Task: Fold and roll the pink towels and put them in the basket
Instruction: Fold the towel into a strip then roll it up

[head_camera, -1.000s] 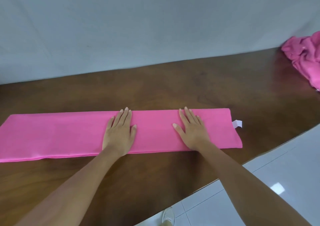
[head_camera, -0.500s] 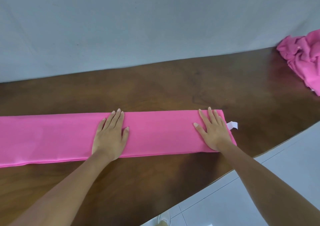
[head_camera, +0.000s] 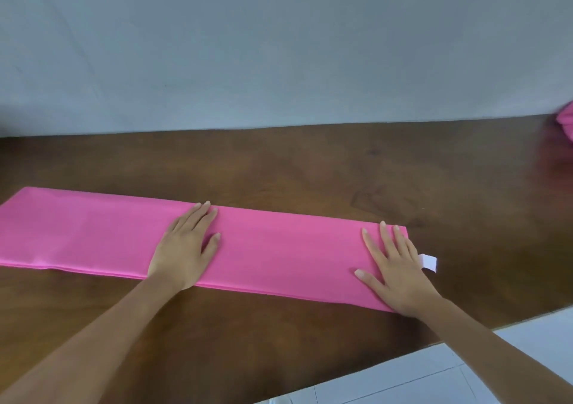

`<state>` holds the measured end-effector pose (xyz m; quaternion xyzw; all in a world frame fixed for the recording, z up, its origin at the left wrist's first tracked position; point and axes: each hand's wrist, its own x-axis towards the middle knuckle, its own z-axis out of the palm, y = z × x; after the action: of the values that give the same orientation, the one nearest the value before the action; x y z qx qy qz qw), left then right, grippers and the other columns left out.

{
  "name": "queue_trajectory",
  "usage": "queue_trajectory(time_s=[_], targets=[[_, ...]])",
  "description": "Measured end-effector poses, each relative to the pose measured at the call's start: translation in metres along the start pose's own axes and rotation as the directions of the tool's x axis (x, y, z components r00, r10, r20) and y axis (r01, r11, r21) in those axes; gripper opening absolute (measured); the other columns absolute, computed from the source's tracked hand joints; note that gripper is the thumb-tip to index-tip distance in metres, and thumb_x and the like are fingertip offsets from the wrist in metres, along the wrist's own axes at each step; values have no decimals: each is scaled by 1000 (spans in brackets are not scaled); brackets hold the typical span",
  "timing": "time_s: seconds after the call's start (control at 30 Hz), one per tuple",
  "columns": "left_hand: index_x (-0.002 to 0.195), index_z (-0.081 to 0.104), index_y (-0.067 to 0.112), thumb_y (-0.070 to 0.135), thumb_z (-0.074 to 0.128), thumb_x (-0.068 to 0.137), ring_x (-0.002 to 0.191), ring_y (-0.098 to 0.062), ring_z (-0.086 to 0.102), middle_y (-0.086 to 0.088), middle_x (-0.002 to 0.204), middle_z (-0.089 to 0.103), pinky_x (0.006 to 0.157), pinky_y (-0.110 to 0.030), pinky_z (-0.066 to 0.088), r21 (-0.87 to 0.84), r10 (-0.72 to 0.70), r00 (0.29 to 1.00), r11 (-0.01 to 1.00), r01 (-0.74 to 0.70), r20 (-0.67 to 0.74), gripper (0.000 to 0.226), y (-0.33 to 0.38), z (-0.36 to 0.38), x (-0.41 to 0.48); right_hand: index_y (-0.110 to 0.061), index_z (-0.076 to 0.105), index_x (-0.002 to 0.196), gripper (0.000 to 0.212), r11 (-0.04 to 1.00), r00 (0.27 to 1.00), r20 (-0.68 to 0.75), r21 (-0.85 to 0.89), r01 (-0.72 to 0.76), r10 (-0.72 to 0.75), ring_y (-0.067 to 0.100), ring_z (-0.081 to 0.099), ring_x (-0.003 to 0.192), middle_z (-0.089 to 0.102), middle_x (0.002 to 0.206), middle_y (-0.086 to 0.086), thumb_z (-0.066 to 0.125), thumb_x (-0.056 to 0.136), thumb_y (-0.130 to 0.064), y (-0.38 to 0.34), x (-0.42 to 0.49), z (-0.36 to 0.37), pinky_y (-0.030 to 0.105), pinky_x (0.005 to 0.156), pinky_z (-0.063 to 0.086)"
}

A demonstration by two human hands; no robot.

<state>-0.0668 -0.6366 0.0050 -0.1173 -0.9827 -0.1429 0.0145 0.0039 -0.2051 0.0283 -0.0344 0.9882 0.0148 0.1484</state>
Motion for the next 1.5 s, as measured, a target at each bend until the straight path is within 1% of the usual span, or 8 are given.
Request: queue_trajectory(time_s=[0.17, 0.3, 0.57, 0.7, 1.0, 1.17, 1.33, 1.5], targets=[[148, 51, 17, 45, 29, 101, 148, -16, 35, 2, 157, 44, 119, -40, 29, -35, -69, 990, 997, 66, -120, 59, 9, 2, -10, -46, -31, 150, 91, 990, 990, -10, -22, 142, -142, 28, -27, 151, -35, 161, -7, -16, 73, -92, 25, 1, 2, 54, 124, -4], [146, 54, 16, 25, 45, 106, 145, -22, 41, 1, 154, 48, 115, -48, 39, -118, -217, 954, 973, 196, -206, 41, 21, 8, -24, -51, -22, 151, 83, 955, 955, -11, -35, 295, -295, 20, -19, 153, -27, 163, -16, -1, 81, -90, 62, 7, -5, 47, 121, -5], [158, 33, 17, 53, 31, 103, 155, -20, 16, -2, 167, 24, 126, -42, 13, -36, -401, 902, 916, 400, -160, 66, 74, 25, -64, -49, -18, 154, 81, 891, 891, -29, -32, 453, -453, 6, -30, 149, -29, 161, -22, 5, 87, -88, 101, 14, -4, 43, 124, -4], [159, 31, 19, 64, 20, 102, 156, -19, 13, -1, 167, 22, 127, -42, 14, -33, -441, 878, 896, 443, -188, 73, 105, 33, -85, -51, -17, 154, 77, 888, 885, -74, -26, 459, -459, 5, -29, 149, -28, 161, -23, 4, 89, -86, 103, 17, 1, 41, 123, -8], [159, 29, 23, 66, 14, 99, 156, -21, 13, -4, 167, 22, 127, -44, 15, 30, -536, 820, 833, 552, -199, 76, 163, 52, -142, -46, 15, 158, 74, 874, 867, -199, 82, 479, -457, 2, -9, 153, 1, 167, -21, 8, 93, -81, 108, 23, 10, 42, 126, 7], [160, 27, 23, 61, 12, 102, 157, -22, 11, -2, 168, 19, 126, -45, 12, 42, -584, 777, 792, 609, -234, 71, 205, 70, -177, -44, 18, 158, 74, 861, 851, -229, 84, 501, -473, 3, -5, 154, 5, 168, -18, 9, 94, -80, 112, 26, 14, 45, 126, 11], [162, 12, 30, 62, 13, 103, 156, -12, -13, 8, 170, 2, 128, -43, 0, -66, -649, 720, 752, 656, -247, 67, 248, 87, -205, -42, 19, 159, 78, 854, 839, -249, 76, 514, -483, 9, 1, 155, 9, 168, -15, 7, 92, -80, 112, 26, 14, 45, 125, 10], [162, 5, 30, 71, 12, 98, 154, -11, -18, 11, 168, -5, 124, -37, 0, -100, -716, 659, 691, 715, -231, 76, 273, 90, -211, -41, 18, 159, 77, 851, 826, -271, 47, 523, -494, 13, 4, 156, 12, 168, -11, 6, 93, -79, 115, 28, 17, 44, 123, 10]])
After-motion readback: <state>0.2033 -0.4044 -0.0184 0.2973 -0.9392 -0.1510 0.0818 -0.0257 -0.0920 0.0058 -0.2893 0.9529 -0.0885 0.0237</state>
